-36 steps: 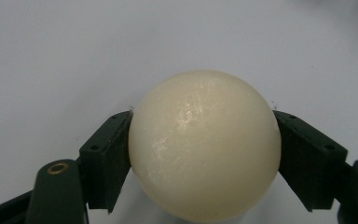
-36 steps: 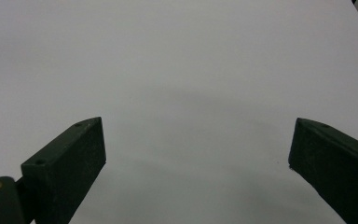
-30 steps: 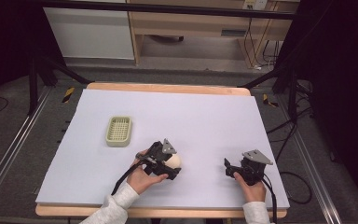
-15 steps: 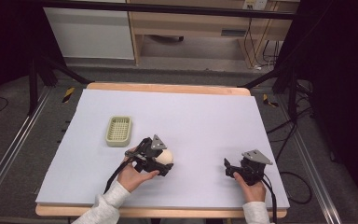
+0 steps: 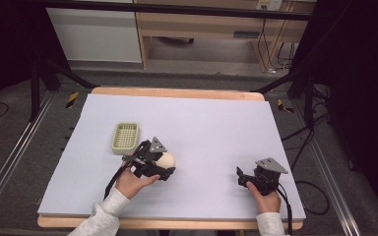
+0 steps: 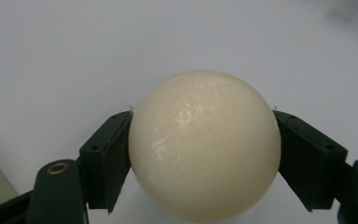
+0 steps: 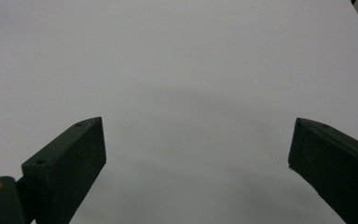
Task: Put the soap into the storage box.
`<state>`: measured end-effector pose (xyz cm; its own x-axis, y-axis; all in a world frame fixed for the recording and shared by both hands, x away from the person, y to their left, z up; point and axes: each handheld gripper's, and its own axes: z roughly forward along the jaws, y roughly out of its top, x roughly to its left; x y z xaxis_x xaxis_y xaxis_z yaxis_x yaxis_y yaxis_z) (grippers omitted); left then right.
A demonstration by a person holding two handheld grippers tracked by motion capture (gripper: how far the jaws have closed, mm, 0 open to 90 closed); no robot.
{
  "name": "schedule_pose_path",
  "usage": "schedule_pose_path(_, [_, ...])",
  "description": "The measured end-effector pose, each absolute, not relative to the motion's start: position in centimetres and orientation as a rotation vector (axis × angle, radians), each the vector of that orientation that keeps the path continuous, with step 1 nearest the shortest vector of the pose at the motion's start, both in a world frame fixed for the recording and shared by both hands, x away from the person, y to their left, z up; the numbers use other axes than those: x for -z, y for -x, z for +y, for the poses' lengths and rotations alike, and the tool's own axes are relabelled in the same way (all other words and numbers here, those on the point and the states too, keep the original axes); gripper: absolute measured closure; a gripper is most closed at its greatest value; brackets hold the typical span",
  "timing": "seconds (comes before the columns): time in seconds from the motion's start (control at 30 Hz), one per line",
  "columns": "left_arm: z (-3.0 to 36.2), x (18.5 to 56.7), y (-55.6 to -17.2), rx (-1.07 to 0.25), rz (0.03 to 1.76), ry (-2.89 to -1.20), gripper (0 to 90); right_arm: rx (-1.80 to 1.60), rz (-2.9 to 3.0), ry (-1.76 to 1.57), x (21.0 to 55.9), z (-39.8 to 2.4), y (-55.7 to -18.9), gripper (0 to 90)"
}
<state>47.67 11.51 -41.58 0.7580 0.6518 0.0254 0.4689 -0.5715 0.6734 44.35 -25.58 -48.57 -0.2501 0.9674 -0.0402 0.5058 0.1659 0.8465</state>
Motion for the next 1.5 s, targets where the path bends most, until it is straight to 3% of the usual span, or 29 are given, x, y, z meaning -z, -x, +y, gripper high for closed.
schedule_pose_path(1.5, [19.2,39.7,-50.3,-0.444,1.021,-2.184,24.1,-0.983,1.837,-1.396,48.6,-25.6,-44.3,4.4])
